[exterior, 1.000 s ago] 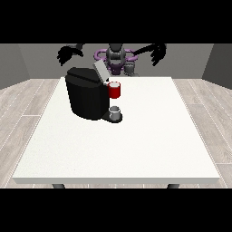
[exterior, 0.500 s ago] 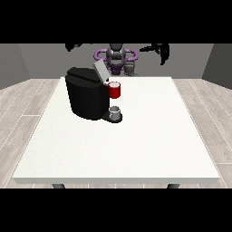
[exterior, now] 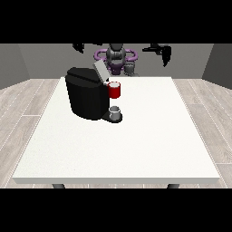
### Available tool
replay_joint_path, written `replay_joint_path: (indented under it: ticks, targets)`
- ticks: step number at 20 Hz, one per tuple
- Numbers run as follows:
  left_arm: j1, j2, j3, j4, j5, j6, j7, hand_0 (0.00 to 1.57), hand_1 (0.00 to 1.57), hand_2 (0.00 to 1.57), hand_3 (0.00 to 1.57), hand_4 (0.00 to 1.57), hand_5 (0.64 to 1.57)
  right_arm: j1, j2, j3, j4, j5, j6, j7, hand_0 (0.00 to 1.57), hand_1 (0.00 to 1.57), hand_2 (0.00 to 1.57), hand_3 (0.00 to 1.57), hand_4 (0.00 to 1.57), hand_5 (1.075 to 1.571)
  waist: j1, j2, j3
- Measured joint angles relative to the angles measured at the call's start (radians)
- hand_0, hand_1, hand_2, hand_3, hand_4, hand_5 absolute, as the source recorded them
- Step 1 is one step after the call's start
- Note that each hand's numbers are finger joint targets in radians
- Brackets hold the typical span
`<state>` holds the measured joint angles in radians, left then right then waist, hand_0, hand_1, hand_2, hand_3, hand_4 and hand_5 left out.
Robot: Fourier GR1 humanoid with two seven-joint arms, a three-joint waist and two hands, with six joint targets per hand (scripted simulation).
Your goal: Insert the coffee pod into the coffee machine and close the lid
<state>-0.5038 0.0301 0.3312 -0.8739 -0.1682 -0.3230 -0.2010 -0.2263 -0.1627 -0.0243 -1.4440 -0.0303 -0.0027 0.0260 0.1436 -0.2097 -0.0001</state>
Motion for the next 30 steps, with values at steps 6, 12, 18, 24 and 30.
replay_joint_path:
  ticks: [6, 12, 18, 24, 30]
  targets:
    - [0.071, -0.019, -0.066, -0.151, 0.062, 0.018, 0.056, 0.00, 0.00, 0.00, 0.00, 0.00, 1.571, -0.083, 0.002, -0.020, 0.058, -0.009, 0.019, 0.009, 0.00, 0.00, 0.00, 0.00, 0.00, 1.571, 0.012, 0.051, 0.0003]
    - [0.139, -0.024, -0.135, -0.277, 0.124, 0.063, 0.072, 0.00, 0.00, 0.00, 0.00, 0.00, 1.571, -0.159, -0.023, -0.080, 0.159, -0.037, 0.045, -0.021, 0.00, 0.00, 0.00, 0.00, 0.00, 1.571, 0.036, 0.124, 0.0004]
    - [0.194, 0.014, -0.141, -0.375, 0.151, 0.065, 0.097, 0.00, 0.00, 0.00, 0.00, 0.00, 1.571, -0.226, -0.022, -0.089, 0.240, -0.040, 0.069, -0.054, 0.00, 0.00, 0.00, 0.00, 0.00, 1.571, 0.012, 0.184, 0.0002]
    - [0.236, 0.035, -0.149, -0.465, 0.181, 0.078, 0.163, 0.00, 0.00, 0.00, 0.00, 0.00, 1.571, -0.267, -0.004, -0.061, 0.291, -0.002, 0.066, -0.059, 0.00, 0.00, 0.00, 0.00, 0.00, 1.571, -0.011, 0.194, 0.0001]
    - [0.241, 0.042, -0.151, -0.499, 0.193, 0.110, 0.159, 0.00, 0.00, 0.00, 0.00, 0.00, 1.571, -0.339, 0.001, -0.057, 0.330, 0.020, 0.067, -0.072, 0.00, 0.00, 0.00, 0.00, 0.00, 1.571, -0.023, 0.231, -0.0010]
